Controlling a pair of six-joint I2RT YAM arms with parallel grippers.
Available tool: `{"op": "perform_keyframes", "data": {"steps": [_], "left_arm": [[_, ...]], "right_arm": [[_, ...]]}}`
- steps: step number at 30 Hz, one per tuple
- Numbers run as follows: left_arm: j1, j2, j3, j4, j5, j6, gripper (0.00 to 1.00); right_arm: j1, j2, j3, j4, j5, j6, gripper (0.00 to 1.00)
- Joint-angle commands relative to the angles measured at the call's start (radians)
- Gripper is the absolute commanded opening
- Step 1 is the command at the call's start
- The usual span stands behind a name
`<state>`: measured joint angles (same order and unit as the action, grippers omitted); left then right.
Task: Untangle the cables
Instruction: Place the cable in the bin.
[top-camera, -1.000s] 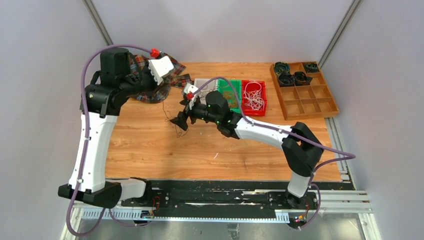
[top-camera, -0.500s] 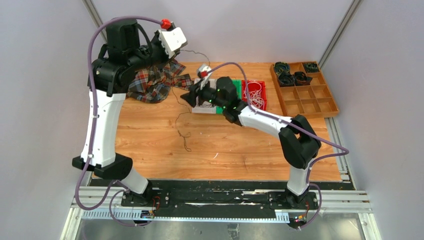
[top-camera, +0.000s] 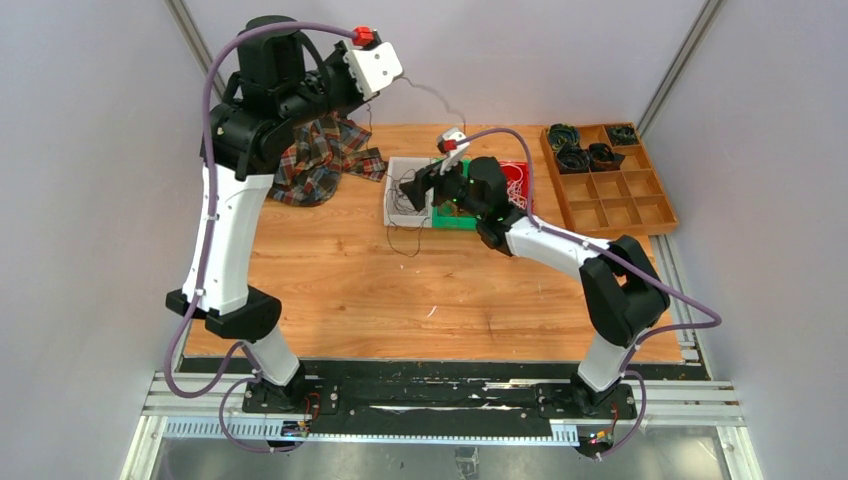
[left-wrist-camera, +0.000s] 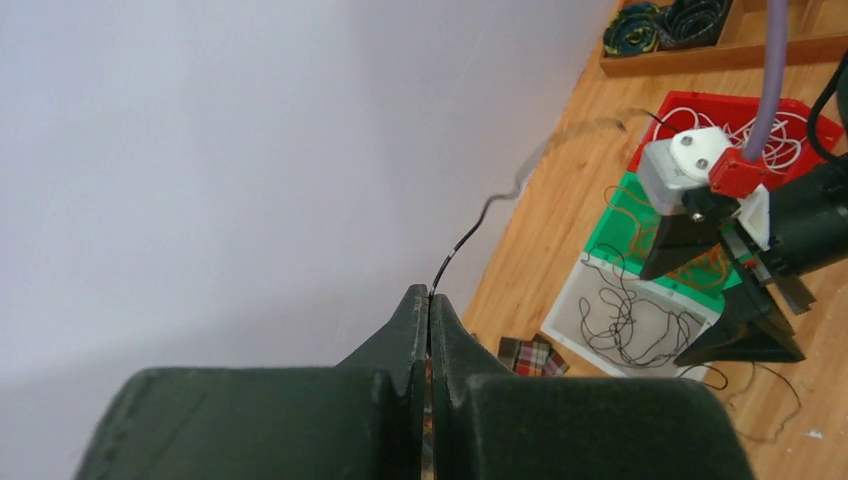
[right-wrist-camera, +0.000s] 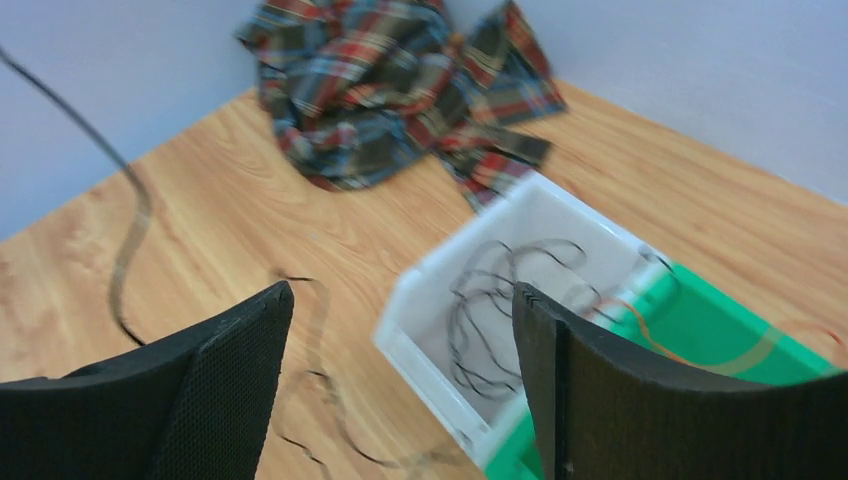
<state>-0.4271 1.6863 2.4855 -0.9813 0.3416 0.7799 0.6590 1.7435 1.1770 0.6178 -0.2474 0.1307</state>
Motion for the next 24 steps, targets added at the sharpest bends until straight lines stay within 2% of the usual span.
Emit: {"op": "perform_keyframes", "data": {"steps": [1,10,24], "left_arm": [[-0.032,0.02,0.0,0.109,-0.07,0.048,0.0],[-0.038,0.049,-0.039,0.336,-0.186,0.066,0.0],[-0.038,0.104,-0.051,0.535,-0.253,0.071,0.0]], "right_arm": [[-0.058,-0.065,-0.082,0.047,0.105,-0.017,0.8],[-0.101,-0.111,-0.134,0.018,0.208,-0.021,0.81],[-0.125,-0.156,-0.226,0.035,0.294,0.007,0.75]]}}
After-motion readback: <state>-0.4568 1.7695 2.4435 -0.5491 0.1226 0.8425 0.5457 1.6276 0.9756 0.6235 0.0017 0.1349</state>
